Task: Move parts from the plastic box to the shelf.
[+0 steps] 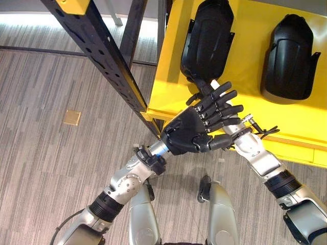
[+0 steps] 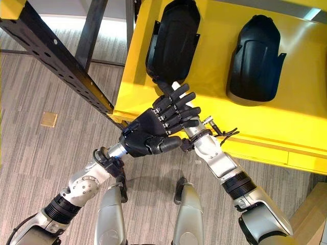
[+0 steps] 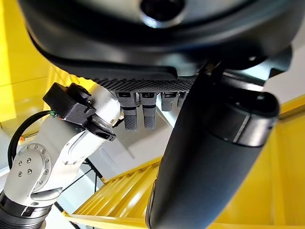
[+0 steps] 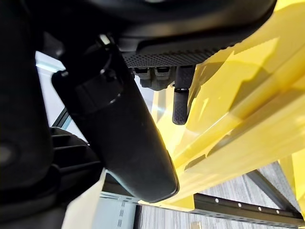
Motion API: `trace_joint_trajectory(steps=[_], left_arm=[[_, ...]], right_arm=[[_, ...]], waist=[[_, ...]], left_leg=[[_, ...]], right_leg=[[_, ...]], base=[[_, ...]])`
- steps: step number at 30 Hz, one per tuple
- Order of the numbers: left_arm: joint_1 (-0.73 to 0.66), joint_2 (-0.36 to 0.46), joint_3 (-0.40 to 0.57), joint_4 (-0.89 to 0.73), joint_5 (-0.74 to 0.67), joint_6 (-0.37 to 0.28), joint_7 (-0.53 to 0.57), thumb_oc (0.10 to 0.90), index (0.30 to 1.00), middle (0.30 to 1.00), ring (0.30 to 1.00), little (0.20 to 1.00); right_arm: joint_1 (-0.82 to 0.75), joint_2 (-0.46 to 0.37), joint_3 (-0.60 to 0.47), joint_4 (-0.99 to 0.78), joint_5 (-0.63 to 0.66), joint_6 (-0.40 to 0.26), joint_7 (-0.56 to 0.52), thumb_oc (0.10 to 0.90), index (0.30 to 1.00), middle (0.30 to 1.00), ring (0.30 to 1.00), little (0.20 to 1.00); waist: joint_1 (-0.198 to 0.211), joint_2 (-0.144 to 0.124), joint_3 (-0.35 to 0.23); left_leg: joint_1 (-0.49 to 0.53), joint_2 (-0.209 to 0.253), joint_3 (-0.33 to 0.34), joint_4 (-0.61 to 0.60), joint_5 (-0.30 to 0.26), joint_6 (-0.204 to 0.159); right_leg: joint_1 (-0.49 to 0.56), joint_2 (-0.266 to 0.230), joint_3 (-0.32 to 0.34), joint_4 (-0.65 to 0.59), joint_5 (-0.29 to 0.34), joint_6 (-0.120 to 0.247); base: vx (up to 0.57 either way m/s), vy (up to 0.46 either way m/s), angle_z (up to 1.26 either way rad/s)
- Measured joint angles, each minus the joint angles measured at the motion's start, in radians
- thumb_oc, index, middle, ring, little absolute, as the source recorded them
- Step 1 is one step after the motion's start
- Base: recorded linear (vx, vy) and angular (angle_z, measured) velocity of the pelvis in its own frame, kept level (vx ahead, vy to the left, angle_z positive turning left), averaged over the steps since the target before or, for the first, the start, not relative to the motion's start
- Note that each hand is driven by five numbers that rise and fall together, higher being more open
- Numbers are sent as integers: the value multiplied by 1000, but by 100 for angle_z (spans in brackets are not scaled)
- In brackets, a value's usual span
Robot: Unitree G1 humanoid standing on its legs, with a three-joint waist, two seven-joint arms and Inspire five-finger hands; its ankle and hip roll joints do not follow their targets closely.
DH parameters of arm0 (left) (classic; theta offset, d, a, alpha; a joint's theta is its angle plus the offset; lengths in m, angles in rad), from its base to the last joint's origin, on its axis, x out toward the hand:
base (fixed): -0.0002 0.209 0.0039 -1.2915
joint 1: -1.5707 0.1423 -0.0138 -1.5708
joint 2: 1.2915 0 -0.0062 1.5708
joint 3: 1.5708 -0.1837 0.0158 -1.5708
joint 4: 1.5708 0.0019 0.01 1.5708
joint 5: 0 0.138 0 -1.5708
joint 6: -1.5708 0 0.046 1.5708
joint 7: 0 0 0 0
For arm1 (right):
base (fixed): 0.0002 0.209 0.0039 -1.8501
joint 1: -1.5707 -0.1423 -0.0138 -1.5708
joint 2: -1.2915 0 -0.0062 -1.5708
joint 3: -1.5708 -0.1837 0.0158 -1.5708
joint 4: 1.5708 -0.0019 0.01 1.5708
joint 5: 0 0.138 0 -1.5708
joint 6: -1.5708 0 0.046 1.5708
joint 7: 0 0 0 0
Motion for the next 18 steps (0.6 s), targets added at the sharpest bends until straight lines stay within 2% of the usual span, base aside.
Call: trace_joint_trajectory(steps=[5, 8, 11, 18], left_arm=[[-7, 0, -3, 0, -1, 2, 2, 900, 1000, 1000, 1000, 1000], [6, 1, -3, -24, -2, 2, -16, 900, 1000, 1000, 1000, 1000], [41, 2, -2, -51, -2, -1, -32, 900, 1000, 1000, 1000, 1000], [88, 12, -19, -72, 0, -15, -73, 900, 1000, 1000, 1000, 1000]], right_arm=[[0, 4, -20, 3, 0, 3, 55, 900, 1000, 1000, 1000, 1000], [2, -33, -24, -76, 14, 58, 141, 900, 1000, 1000, 1000, 1000], [18, -58, -26, -138, 19, 100, 184, 900, 1000, 1000, 1000, 1000], [52, -70, -35, -194, 32, 129, 234, 900, 1000, 1000, 1000, 1000]], waist=[[-4, 0, 0], [-1, 0, 0], [-5, 1, 0], [-15, 6, -1]], left_leg=[[7, 0, 8, -1, 0, 0], [0, 0, 10, -1, -1, -1], [1, 0, 11, -5, 0, -1], [12, 0, 17, -24, 7, -3]], right_leg=[[0, 0, 6, 0, 2, 0], [-9, 0, 6, 1, 2, 0], [-11, 1, 6, 1, 2, 0], [-10, 2, 8, -3, 2, -2]], base=[[-7, 13, -4], [0, 0, 0], [0, 0, 0], [-12, 8, 0]])
